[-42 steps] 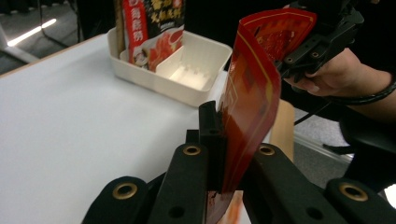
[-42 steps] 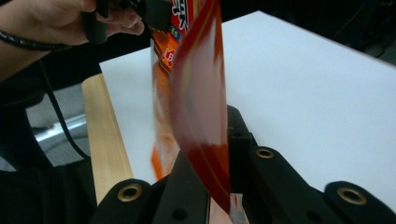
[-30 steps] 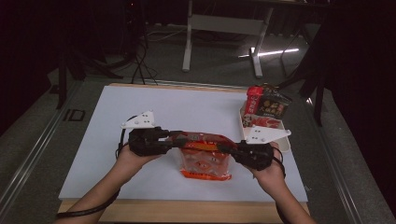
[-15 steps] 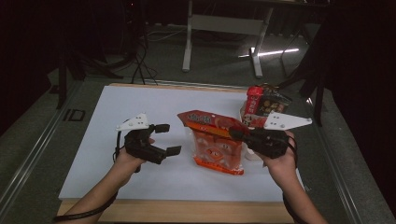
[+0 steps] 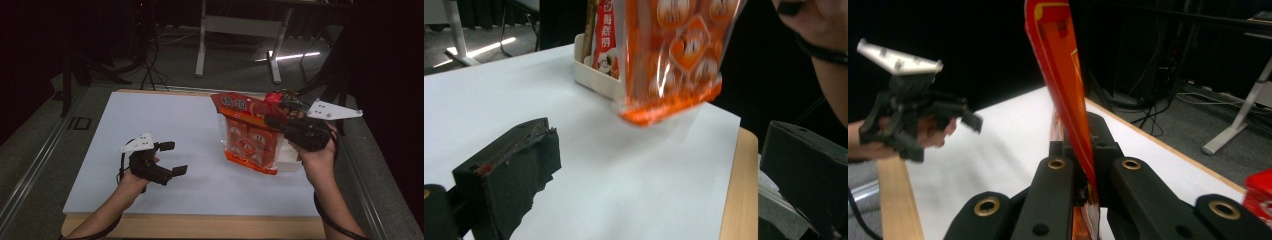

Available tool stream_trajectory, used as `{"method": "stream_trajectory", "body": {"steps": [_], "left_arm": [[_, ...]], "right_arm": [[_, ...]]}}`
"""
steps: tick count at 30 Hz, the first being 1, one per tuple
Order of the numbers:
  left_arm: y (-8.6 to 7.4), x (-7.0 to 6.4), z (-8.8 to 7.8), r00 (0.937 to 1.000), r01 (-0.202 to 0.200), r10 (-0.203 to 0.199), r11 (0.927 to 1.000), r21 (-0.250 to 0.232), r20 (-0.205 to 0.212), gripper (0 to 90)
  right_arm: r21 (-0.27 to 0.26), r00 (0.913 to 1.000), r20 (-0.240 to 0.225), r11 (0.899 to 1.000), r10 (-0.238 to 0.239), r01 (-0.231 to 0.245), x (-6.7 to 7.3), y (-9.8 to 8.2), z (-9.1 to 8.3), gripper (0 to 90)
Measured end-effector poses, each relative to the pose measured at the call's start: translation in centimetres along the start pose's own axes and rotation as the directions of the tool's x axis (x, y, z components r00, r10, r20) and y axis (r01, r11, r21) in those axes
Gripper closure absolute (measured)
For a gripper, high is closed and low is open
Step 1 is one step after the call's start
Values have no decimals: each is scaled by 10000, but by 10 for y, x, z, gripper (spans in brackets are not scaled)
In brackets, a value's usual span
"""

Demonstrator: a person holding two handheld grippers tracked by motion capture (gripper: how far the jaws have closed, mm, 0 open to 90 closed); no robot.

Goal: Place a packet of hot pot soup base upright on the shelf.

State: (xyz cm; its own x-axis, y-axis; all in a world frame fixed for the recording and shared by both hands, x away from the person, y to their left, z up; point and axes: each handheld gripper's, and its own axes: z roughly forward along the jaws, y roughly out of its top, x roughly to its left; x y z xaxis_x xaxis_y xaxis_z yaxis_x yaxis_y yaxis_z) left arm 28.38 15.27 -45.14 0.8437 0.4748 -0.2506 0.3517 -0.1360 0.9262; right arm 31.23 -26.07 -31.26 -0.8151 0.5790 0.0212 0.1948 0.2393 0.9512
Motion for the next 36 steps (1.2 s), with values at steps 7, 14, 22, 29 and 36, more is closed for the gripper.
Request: {"method": "stream_trajectory", "body": {"steps": [7, 14, 22, 29, 36], "left_arm": [[-15, 2, -3, 9997, 239, -239, 9996, 165, 7, 11], [-30, 6, -11, 9987, 433, -426, 9987, 254, -280, 10], [-39, 10, -11, 9975, 588, -578, 9979, 255, -397, 10], [-42, 13, -12, 9966, 720, -713, 9973, 171, -402, 11], [-44, 14, -11, 9963, 732, -722, 9971, 186, -473, 10]], "right_arm": [[-156, 9982, 551, 9996, 232, -224, -21, 7, -11, 900], [-158, 9909, 1245, 9987, 509, -494, -47, 9, -21, 900], [-247, 9799, 1707, 9946, 1037, -1009, -79, 3, -30, 900], [-136, 9719, 1927, 9907, 1354, -1353, -93, -8, -33, 900], [167, 9685, 2040, 9887, 1428, -1492, -99, -21, -29, 900]]}}
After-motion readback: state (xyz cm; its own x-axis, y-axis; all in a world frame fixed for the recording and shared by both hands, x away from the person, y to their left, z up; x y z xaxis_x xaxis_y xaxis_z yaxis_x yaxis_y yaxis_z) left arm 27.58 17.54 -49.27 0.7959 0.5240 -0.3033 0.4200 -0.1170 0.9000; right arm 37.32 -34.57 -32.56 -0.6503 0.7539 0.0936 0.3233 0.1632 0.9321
